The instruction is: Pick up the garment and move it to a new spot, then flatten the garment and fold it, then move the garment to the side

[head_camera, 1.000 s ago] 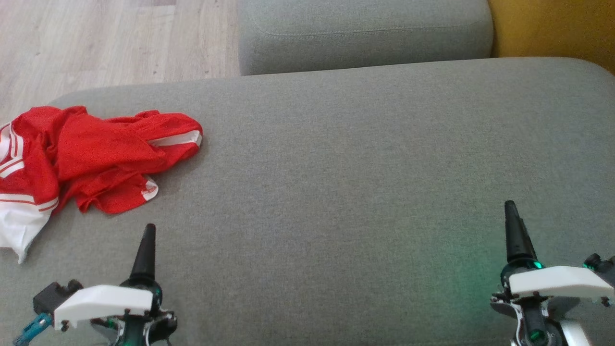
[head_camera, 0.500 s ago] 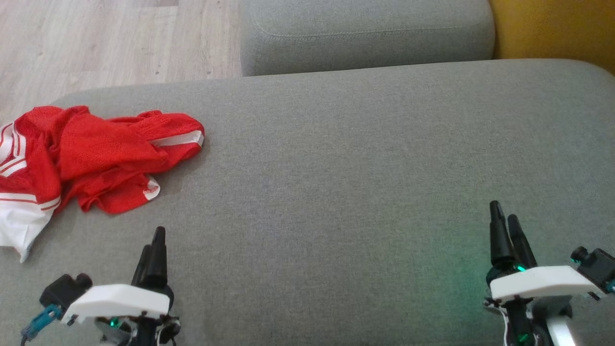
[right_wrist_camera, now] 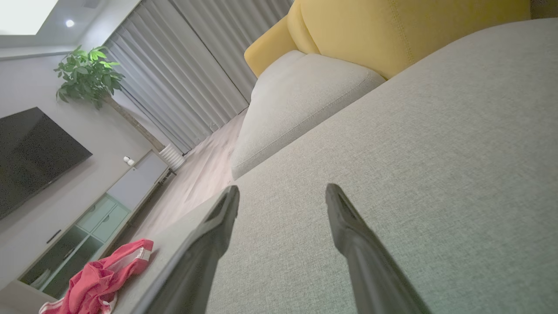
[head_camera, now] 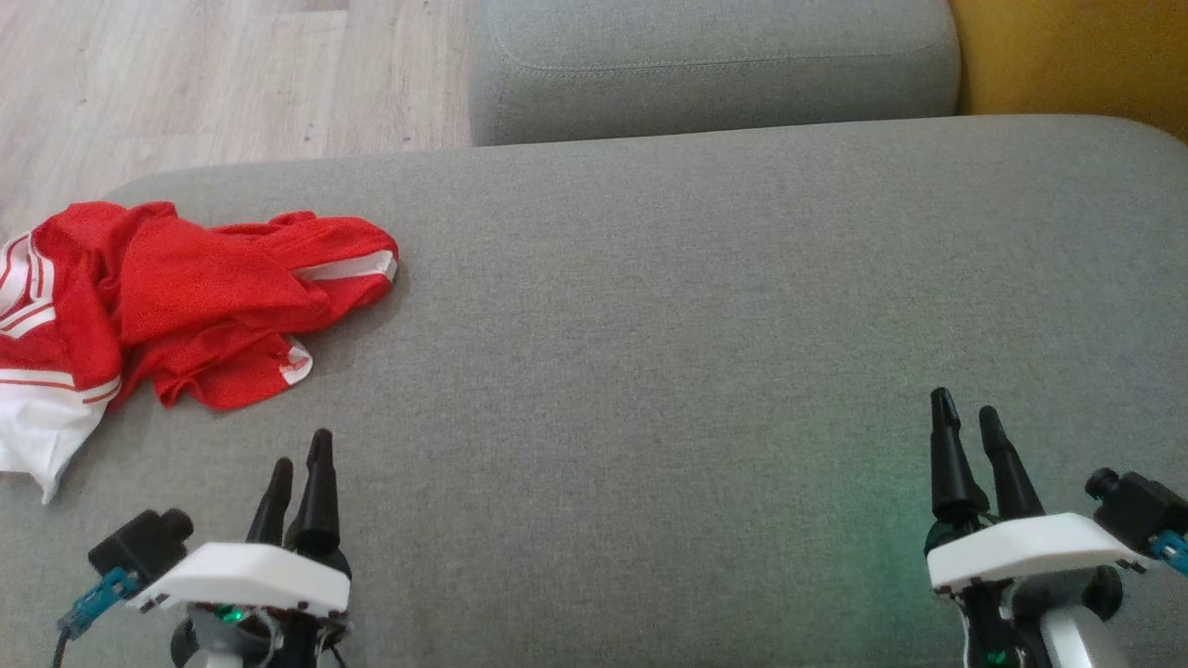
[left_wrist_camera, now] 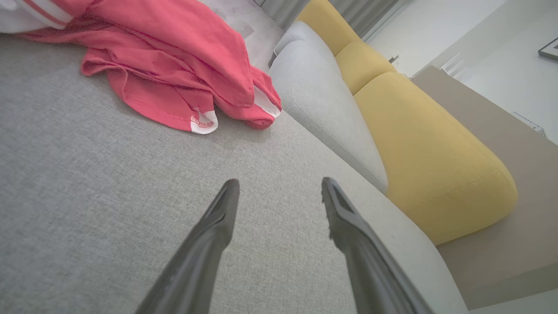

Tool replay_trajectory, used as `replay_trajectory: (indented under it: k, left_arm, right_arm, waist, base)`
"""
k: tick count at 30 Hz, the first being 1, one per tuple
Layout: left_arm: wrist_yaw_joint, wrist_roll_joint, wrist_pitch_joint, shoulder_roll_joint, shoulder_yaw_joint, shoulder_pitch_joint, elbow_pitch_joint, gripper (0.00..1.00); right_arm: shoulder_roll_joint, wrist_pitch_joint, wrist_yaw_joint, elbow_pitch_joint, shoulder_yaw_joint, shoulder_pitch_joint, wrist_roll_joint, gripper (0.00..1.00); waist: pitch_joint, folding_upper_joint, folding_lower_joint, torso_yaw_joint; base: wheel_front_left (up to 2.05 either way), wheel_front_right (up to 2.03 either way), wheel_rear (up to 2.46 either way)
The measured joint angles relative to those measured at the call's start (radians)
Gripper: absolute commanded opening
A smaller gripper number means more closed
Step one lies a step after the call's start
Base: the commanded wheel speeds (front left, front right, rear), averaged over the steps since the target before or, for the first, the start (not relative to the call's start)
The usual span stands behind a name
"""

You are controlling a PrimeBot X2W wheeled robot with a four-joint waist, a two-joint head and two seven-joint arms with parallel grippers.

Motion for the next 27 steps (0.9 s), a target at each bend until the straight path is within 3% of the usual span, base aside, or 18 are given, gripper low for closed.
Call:
replay_trajectory:
  k: [27]
  left_arm:
    - [-0.004,0.366,-0.073,0.016,-0.042,0.002,-0.031,1.00]
  right_arm:
    - [0.000,-0.071,0.000,0.002,0.007,0.000,-0.336,1.00]
  waist:
    - [-0.002,0.0000,0.0000,0.006]
  base:
    - [0.00,0.00,0.00]
